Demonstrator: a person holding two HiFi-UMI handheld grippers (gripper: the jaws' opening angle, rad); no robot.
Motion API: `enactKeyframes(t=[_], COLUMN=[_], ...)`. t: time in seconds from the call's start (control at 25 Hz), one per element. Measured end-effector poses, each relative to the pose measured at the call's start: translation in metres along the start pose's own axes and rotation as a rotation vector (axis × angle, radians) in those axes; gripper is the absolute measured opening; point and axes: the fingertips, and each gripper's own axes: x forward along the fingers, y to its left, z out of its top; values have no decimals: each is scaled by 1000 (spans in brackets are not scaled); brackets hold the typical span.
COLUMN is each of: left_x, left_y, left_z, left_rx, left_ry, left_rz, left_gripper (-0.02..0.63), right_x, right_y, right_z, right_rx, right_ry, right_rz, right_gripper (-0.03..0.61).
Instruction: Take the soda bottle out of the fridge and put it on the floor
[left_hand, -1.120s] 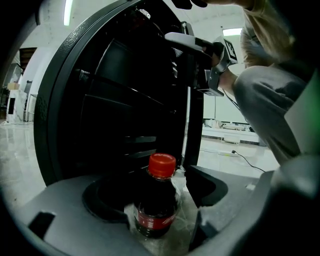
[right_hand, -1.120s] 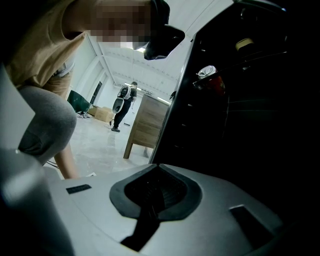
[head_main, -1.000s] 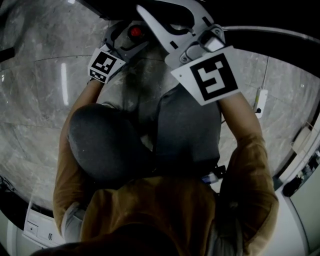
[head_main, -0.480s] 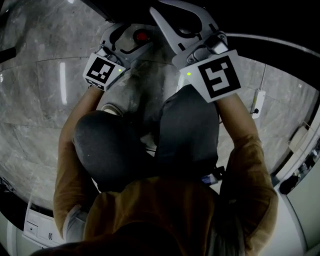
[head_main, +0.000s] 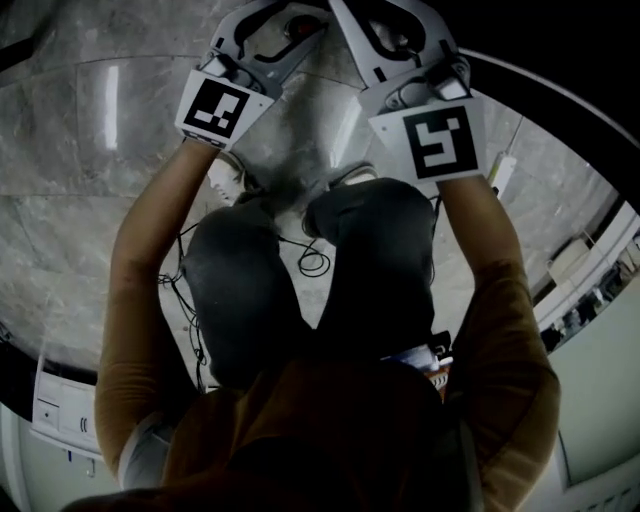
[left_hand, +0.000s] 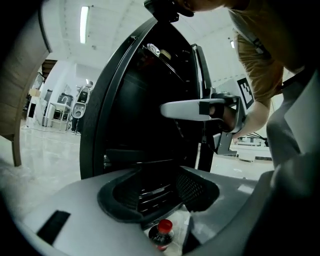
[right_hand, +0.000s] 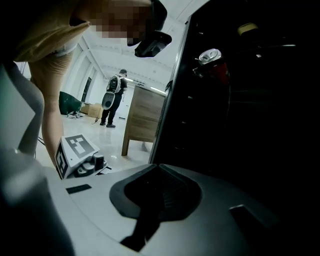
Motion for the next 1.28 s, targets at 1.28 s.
enactKeyframes(t=[1.28], left_x=[-93], left_y=[-51], left_z=[206], left_rx=[-138], left_ry=[170], left_rz=[129], left_gripper=[3], right_x=[-100], right_y=[-38], right_z=[191], right_rx=[115], right_ry=[115], right_rz=[-124], right_gripper=[2])
